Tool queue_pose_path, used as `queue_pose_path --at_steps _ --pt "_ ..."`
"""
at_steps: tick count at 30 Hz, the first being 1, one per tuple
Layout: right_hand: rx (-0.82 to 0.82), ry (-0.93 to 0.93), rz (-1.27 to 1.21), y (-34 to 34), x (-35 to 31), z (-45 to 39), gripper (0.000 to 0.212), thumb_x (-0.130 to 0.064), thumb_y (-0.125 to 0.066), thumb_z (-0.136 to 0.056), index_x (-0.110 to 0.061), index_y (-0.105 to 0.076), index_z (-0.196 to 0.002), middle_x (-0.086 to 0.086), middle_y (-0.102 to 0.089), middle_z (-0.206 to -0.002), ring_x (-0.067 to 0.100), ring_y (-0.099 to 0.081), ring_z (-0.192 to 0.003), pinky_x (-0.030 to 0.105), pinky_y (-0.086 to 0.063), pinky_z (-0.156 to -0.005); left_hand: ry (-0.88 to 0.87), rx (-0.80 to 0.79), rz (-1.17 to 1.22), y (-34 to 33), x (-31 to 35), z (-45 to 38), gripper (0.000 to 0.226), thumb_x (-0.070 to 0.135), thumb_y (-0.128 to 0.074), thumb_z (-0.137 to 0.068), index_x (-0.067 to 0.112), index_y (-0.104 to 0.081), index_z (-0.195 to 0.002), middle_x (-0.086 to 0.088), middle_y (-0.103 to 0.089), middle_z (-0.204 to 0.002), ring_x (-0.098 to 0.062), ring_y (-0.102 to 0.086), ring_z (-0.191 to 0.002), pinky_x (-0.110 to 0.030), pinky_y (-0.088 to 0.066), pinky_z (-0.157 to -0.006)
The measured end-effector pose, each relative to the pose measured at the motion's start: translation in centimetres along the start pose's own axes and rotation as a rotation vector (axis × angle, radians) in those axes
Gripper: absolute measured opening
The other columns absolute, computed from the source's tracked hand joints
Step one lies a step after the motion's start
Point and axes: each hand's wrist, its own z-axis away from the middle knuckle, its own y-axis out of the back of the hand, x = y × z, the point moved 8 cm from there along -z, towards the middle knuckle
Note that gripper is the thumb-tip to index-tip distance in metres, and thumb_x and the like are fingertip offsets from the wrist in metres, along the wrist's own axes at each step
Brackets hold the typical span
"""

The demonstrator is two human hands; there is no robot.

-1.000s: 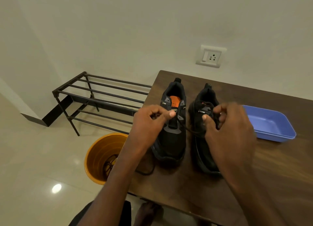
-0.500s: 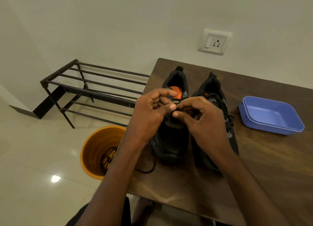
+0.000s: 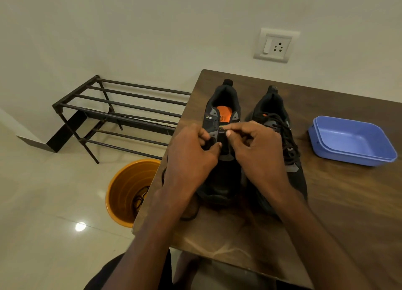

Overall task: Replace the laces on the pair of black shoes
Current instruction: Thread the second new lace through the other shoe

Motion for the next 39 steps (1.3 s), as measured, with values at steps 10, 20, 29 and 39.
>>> queue_pose_path --at_steps 10,20,29,39 --pt "-0.114 0.051 0.277 -1.4 0.2 0.1 0.011 -0.036 -0.075 -0.089 -0.033 -0.078 -0.1 -0.015 -0.054 -0.09 0.003 -0.054 -0.081 0.018 -0.043 -0.065 0.092 0.028 0.056 0.9 -0.6 0.7 0.029 0.046 -0.081 -0.084 0.024 -0.072 -0.101 0.012 -0.069 -0.086 0.002 -0.065 -0.077 -0.013 -0.053 -0.066" --pt "-0.062 -0.113 0.127 -2.1 1.5 0.7 0.012 -0.036 -0.077 -0.089 -0.035 -0.079 -0.102 -0.013 -0.055 -0.091 0.004 -0.057 -0.08 0.025 -0.05 -0.067 0.024 -0.025 0.101 1.1 0.0 0.8 0.011 0.038 -0.078 -0.089 0.029 -0.076 -0.096 0.016 -0.071 -0.085 0.004 -0.067 -0.079 -0.007 -0.052 -0.065" --pt "-0.173 -0.13 0.106 -2.4 2.2 0.2 0.01 -0.032 -0.078 -0.089 -0.036 -0.079 -0.097 -0.009 -0.054 -0.096 0.006 -0.056 -0.087 0.034 -0.055 -0.075 0.029 0.039 0.109 1.0 -0.1 0.8 0.011 0.023 -0.068 -0.099 0.024 -0.076 -0.106 0.013 -0.071 -0.096 0.008 -0.062 -0.083 0.003 -0.043 -0.07" --pt "-0.218 -0.138 0.022 -2.1 2.4 -0.1 0.01 -0.024 -0.081 -0.086 -0.031 -0.081 -0.094 -0.01 -0.053 -0.09 0.003 -0.055 -0.085 0.016 -0.041 -0.072 -0.076 -0.145 0.047 -0.3 -0.3 0.2 0.067 0.0 -0.062 -0.096 0.048 -0.052 -0.142 0.009 -0.055 -0.103 -0.008 -0.06 -0.085 -0.017 -0.053 -0.069"
